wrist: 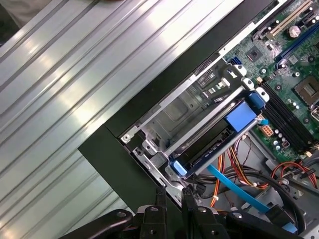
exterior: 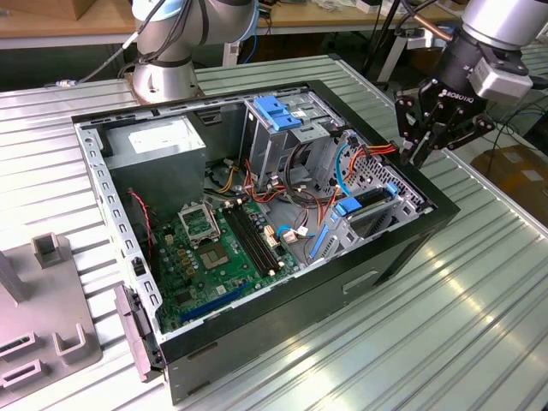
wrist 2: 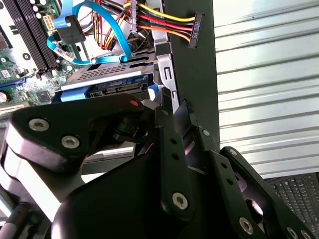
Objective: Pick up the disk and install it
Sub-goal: 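Insert the first disk wire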
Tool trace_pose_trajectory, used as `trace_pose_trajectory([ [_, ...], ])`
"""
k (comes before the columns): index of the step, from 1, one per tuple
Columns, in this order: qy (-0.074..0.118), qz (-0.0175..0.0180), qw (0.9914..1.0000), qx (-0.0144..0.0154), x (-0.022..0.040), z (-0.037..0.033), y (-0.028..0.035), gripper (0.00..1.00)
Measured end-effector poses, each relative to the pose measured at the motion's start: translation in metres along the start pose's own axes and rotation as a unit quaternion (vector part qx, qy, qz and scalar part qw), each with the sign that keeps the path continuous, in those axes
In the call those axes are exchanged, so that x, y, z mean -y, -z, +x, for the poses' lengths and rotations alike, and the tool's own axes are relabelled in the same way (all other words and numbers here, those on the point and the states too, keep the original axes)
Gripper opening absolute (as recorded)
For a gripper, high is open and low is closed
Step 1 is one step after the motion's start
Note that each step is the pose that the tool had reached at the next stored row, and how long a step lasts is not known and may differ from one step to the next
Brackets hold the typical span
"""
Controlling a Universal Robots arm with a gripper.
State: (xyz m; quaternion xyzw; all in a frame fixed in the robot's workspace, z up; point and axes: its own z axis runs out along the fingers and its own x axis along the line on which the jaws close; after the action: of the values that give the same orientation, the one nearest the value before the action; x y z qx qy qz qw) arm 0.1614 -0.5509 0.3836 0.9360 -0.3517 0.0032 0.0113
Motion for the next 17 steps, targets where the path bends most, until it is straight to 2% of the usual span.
trace_pose_trajectory([
  [5, 0.024, 0.0003, 0.99970, -0.0005, 0.0029, 0.0001, 0.0000, 0.27],
  [11, 0.034, 0.0005, 0.99943, -0.0007, 0.0125, -0.0012, -0.0003, 0.27],
  [13, 0.036, 0.0004, 0.99936, -0.0008, 0.0179, -0.0037, -0.0003, 0.27],
  [15, 0.039, 0.0005, 0.99926, -0.0008, 0.0236, -0.0061, -0.0004, 0.27],
  [16, 0.041, 0.0005, 0.99918, -0.0009, 0.0288, -0.0069, -0.0005, 0.27],
  [17, 0.044, 0.0020, 0.99901, -0.0028, 0.0461, -0.0140, -0.0045, 0.27],
])
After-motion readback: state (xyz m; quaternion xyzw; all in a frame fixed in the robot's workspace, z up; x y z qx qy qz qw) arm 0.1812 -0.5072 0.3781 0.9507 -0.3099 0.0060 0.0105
